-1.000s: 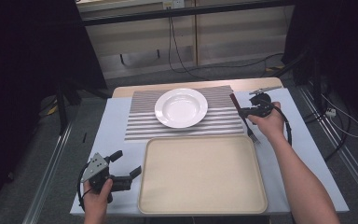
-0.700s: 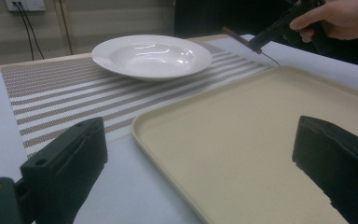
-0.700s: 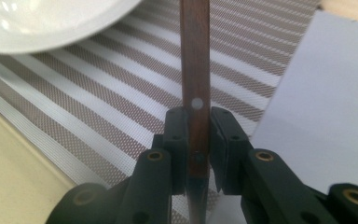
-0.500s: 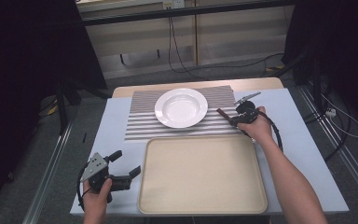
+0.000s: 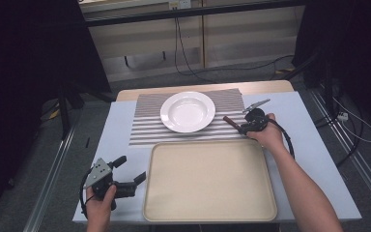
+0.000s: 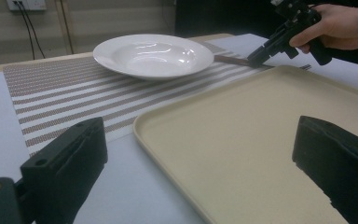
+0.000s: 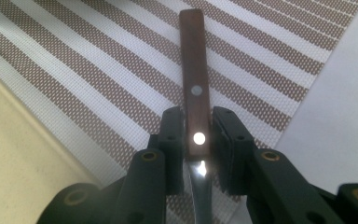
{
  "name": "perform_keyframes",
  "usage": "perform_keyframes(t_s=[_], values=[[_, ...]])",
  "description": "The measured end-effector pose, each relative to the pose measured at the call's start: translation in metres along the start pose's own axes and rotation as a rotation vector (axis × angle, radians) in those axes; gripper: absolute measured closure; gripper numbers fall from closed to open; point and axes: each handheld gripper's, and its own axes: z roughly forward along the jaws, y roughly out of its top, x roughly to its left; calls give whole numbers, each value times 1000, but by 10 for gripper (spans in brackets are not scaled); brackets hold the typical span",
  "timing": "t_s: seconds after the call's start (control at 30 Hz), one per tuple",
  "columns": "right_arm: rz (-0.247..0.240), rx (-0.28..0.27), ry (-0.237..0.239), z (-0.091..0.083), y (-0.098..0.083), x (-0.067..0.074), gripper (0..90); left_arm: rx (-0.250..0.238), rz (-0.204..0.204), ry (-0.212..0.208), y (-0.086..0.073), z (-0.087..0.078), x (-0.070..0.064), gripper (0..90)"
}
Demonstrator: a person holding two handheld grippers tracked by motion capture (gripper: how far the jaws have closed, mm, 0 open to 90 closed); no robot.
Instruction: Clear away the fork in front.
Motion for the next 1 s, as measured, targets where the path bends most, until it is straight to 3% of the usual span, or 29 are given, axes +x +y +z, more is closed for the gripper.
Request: perform_keyframes(t_s=[0.17,0.3,0.53,0.67,0.77,1.0], values=[[-22,15,-3,-4,-4,0,758,4,4,-6,0,2,-1,34],[45,30,20,-2,-2,-3,782,11,9,-5,0,3,-1,34],[26,59,-2,0,3,-1,788,13,17,-11,1,4,-2,34],[47,25,8,-1,-2,-2,789,11,16,-6,1,4,-2,34],[26,24,-12,-1,-2,1,790,3,10,-2,1,2,-2,34],[28,-15,16,-6,-4,-4,790,3,14,12,1,-1,0,34]])
